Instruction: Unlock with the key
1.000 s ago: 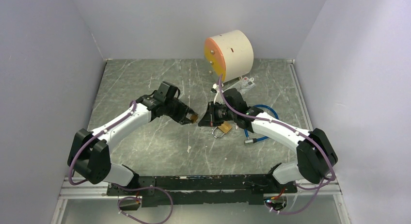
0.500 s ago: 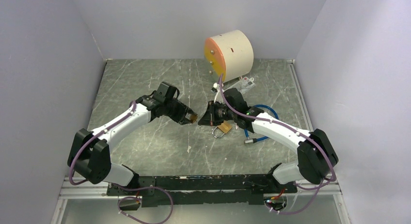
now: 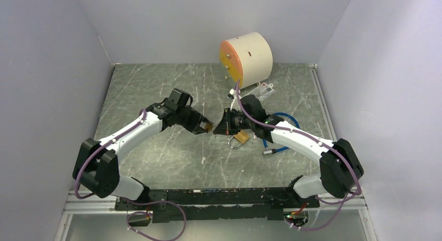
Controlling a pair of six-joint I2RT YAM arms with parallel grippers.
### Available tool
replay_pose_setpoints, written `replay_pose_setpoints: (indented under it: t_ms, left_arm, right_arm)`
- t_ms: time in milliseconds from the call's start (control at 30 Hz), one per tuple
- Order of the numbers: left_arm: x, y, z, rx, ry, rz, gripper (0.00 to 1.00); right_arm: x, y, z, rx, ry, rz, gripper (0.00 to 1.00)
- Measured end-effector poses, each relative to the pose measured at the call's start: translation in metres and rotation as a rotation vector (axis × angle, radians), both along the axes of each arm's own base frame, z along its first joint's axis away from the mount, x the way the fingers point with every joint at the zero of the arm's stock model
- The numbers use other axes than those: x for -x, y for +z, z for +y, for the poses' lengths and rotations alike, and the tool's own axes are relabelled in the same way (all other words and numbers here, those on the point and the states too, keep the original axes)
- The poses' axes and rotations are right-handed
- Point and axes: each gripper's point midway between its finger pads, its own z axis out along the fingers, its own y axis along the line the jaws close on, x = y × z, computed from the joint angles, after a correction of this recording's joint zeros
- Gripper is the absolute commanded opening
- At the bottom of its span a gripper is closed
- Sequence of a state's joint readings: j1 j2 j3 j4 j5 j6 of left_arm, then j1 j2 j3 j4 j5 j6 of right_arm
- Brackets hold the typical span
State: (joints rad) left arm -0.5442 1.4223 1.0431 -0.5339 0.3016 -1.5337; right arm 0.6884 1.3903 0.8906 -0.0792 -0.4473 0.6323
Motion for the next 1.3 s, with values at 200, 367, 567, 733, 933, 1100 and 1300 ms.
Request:
replay_pose_setpoints:
  t_ms: [200, 367, 567, 733, 933, 1100, 1300]
  left_arm:
    - [0.002, -0.003, 0.0, 0.003, -0.003, 0.01, 0.08]
    - [0.0, -0.002, -0.001, 0.008, -0.004, 0.003, 0.08]
    - [-0.002, -0.006, 0.002, 0.005, 0.011, 0.004, 0.08]
    - [-0.005, -0.007, 0.004, 0.0, 0.022, -0.007, 0.09]
    - [-0.011, -0.005, 0.004, 0.001, 0.034, -0.031, 0.09]
    - [-0.015, -0.007, 0.008, -0.012, 0.056, -0.033, 0.07]
    - [-0.015, -0.01, 0.01, 0.006, 0.113, 0.006, 0.07]
  right_arm:
    - [-0.001, 0.0, 0.0, -0.003, -0.002, 0.0, 0.0]
    - [-0.003, 0.0, -0.001, -0.004, -0.01, 0.004, 0.0]
    - [-0.007, -0.004, 0.003, 0.005, -0.017, 0.043, 0.0]
    - [-0.011, -0.005, 0.005, 0.003, -0.03, 0.115, 0.0]
    - [-0.018, -0.002, 0.006, -0.011, -0.058, 0.214, 0.0]
    - [-0.023, -0.003, 0.011, 0.005, -0.072, 0.279, 0.0]
    - [-0.021, -0.004, 0.014, 0.059, -0.067, 0.228, 0.0]
